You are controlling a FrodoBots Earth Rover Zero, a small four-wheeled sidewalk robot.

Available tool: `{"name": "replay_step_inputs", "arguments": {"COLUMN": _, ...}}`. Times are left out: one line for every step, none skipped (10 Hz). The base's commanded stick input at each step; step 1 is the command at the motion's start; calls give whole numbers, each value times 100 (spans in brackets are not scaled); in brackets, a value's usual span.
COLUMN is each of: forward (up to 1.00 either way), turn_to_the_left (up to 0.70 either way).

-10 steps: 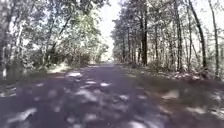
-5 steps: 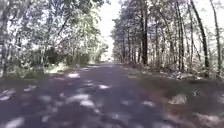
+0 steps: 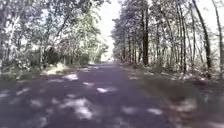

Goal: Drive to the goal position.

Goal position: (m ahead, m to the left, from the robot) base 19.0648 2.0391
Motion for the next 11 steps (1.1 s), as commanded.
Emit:
{"name": "replay_step_inputs", "arguments": {"forward": 45, "turn_to_the_left": 0}}
{"name": "replay_step_inputs", "arguments": {"forward": 45, "turn_to_the_left": 0}}
{"name": "replay_step_inputs", "arguments": {"forward": 45, "turn_to_the_left": 0}}
{"name": "replay_step_inputs", "arguments": {"forward": 45, "turn_to_the_left": 0}}
{"name": "replay_step_inputs", "arguments": {"forward": 45, "turn_to_the_left": 0}}
{"name": "replay_step_inputs", "arguments": {"forward": 45, "turn_to_the_left": 0}}
{"name": "replay_step_inputs", "arguments": {"forward": 45, "turn_to_the_left": 0}}
{"name": "replay_step_inputs", "arguments": {"forward": 45, "turn_to_the_left": 0}}
{"name": "replay_step_inputs", "arguments": {"forward": 45, "turn_to_the_left": 0}}
{"name": "replay_step_inputs", "arguments": {"forward": 45, "turn_to_the_left": 0}}
{"name": "replay_step_inputs", "arguments": {"forward": 45, "turn_to_the_left": 0}}
